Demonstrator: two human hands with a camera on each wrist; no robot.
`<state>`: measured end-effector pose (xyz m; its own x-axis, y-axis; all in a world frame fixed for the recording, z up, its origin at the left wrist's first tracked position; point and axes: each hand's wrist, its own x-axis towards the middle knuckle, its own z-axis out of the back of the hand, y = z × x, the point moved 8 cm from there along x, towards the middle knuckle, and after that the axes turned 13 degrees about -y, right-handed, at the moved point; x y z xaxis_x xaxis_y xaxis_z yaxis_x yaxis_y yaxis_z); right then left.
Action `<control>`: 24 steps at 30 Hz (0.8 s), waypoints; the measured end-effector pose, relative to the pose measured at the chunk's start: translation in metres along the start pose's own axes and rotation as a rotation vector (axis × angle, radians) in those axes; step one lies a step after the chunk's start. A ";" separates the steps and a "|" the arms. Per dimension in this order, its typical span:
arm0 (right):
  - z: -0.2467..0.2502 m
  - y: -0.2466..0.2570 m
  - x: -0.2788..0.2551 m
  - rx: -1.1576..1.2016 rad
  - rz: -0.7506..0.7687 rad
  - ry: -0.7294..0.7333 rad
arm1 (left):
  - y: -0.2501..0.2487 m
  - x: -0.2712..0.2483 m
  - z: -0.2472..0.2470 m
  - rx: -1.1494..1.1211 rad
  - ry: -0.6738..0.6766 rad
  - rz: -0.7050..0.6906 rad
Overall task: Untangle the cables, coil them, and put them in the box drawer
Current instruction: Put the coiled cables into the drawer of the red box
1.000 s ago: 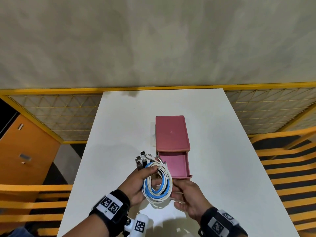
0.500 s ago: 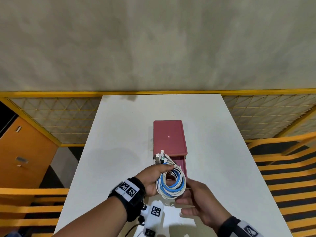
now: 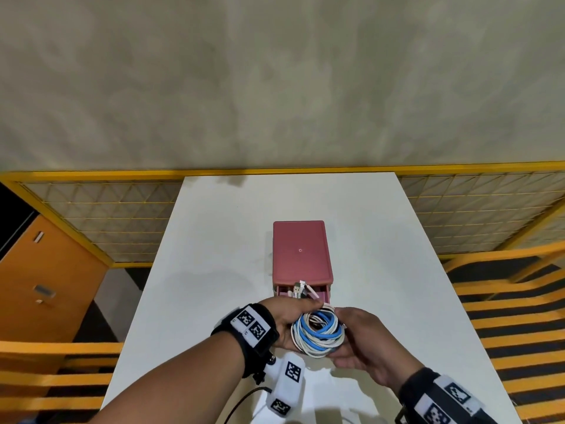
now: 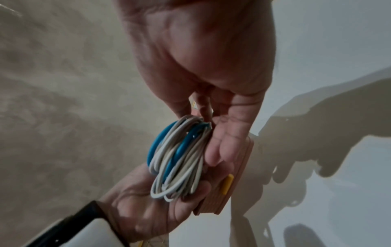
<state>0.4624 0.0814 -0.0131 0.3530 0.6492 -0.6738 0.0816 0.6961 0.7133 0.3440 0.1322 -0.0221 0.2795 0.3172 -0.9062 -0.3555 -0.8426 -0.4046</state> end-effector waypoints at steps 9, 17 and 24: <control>-0.001 -0.004 0.005 -0.069 -0.011 -0.026 | -0.015 -0.004 0.028 0.471 -0.395 -0.253; -0.008 -0.002 0.008 -0.071 0.012 -0.061 | -0.031 -0.011 0.040 0.718 -0.532 -0.575; -0.013 0.010 0.007 -0.126 0.089 -0.089 | -0.044 -0.020 0.068 0.921 -0.879 -0.867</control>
<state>0.4533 0.0969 -0.0128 0.4353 0.6839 -0.5854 -0.0691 0.6737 0.7357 0.2937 0.1929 0.0054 0.2055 0.9786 -0.0102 -0.8688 0.1776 -0.4622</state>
